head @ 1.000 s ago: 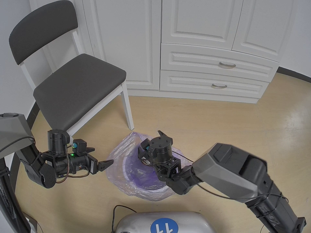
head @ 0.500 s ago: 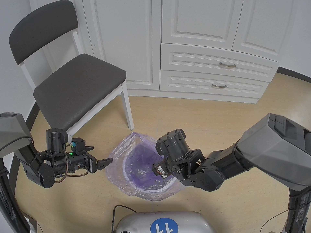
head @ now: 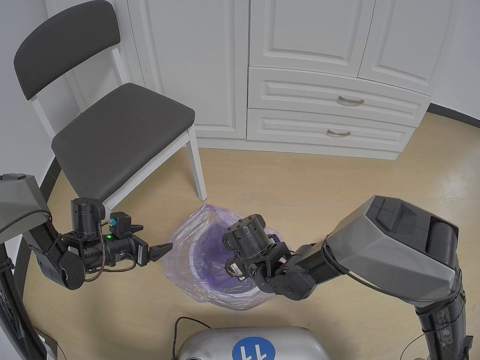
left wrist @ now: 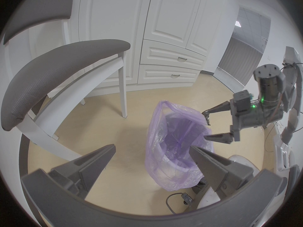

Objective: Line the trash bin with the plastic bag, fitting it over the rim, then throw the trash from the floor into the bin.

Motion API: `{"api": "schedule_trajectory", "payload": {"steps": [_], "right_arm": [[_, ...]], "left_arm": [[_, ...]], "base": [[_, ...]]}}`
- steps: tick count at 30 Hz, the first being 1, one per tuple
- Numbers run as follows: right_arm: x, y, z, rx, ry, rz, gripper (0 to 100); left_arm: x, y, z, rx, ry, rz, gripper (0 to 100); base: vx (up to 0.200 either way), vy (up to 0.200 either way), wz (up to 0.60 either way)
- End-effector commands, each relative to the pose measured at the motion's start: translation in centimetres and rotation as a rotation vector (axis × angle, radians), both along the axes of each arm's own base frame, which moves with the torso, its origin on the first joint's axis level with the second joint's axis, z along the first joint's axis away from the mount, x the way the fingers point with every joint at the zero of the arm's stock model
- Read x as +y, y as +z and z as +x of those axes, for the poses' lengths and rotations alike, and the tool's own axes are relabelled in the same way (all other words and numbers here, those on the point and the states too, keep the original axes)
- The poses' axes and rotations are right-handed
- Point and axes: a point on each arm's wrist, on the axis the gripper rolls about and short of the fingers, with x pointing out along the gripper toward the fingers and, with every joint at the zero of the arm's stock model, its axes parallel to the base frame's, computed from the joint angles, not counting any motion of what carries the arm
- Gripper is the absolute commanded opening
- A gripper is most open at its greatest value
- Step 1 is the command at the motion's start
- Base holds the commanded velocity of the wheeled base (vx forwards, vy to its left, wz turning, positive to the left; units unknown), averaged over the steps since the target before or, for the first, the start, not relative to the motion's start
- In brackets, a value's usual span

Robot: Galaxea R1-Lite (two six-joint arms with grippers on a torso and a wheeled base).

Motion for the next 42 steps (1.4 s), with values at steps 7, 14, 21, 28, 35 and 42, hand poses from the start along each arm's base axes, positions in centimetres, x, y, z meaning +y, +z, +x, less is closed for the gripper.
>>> {"api": "schedule_trajectory", "payload": {"steps": [7,14,21,28,35,42], "right_arm": [[-3.0,-1.2,3.9,0.001,-0.112,-0.006,0],[-4.1,2.0,4.6,-0.050,-0.137,0.041,0],[-4.8,3.4,5.4,-0.076,-0.159,0.065,0],[-3.1,1.0,1.8,-0.007,-0.069,0.005,100],[-1.4,0.9,1.2,-0.022,-0.035,0.027,100],[-1.4,-2.0,2.3,-0.011,-0.051,-0.005,100]], "left_arm": [[0.1,-0.2,0.1,0.005,0.006,0.002,100],[0.1,-0.2,0.1,0.005,0.006,0.002,100],[0.0,-0.3,0.1,0.008,0.004,0.003,100],[0.0,-0.3,0.1,0.008,0.004,0.003,100],[0.0,-0.3,0.1,0.008,0.004,0.003,100],[0.0,-0.3,0.1,0.010,0.004,0.003,100]], "base": [[0.000,0.000,0.00],[0.000,0.000,0.00],[0.000,0.000,0.00],[0.000,0.000,0.00],[0.000,0.000,0.00],[0.000,0.000,0.00]]}}
